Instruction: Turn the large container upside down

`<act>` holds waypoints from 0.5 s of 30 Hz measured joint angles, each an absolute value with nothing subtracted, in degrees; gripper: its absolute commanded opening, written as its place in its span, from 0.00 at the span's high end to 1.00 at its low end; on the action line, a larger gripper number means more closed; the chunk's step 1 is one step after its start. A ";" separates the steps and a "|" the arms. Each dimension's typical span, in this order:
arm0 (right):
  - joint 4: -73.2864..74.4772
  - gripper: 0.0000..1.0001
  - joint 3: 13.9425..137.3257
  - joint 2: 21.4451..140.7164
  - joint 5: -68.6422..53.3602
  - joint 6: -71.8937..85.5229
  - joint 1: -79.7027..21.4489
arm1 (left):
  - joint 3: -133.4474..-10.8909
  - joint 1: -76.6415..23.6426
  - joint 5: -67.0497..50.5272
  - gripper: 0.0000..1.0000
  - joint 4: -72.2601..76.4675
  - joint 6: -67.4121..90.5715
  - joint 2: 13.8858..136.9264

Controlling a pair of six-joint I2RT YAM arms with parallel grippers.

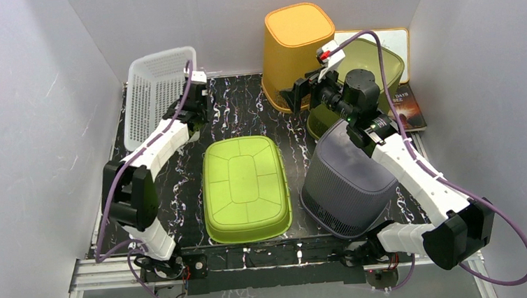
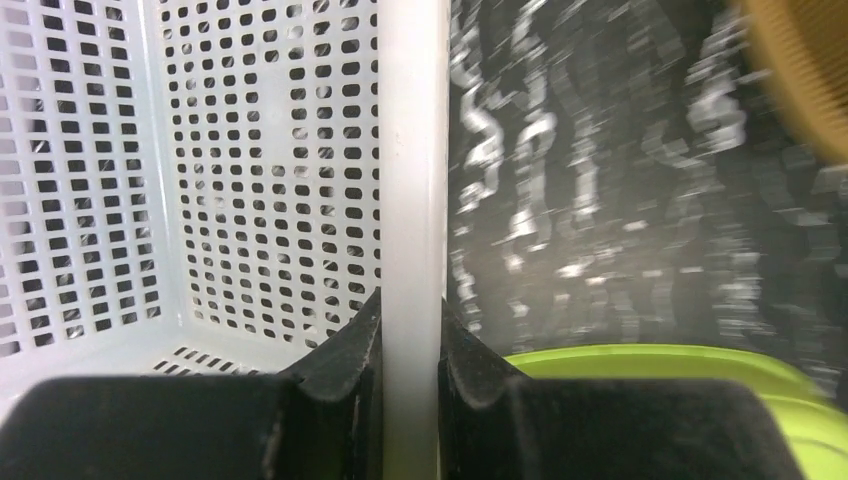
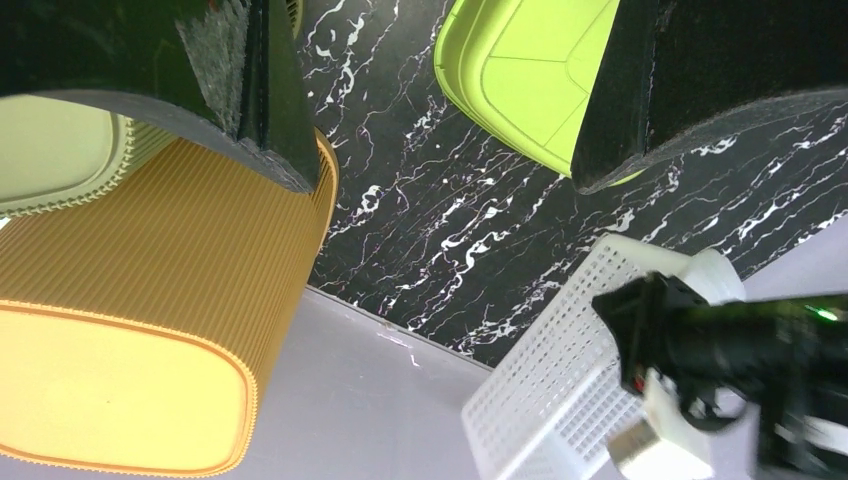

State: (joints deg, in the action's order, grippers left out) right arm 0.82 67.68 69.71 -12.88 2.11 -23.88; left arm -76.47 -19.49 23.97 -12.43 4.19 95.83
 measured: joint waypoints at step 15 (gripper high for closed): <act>1.65 0.03 67.68 69.28 -11.51 2.72 -23.88 | -72.77 -19.18 -15.64 1.00 4.49 28.53 85.73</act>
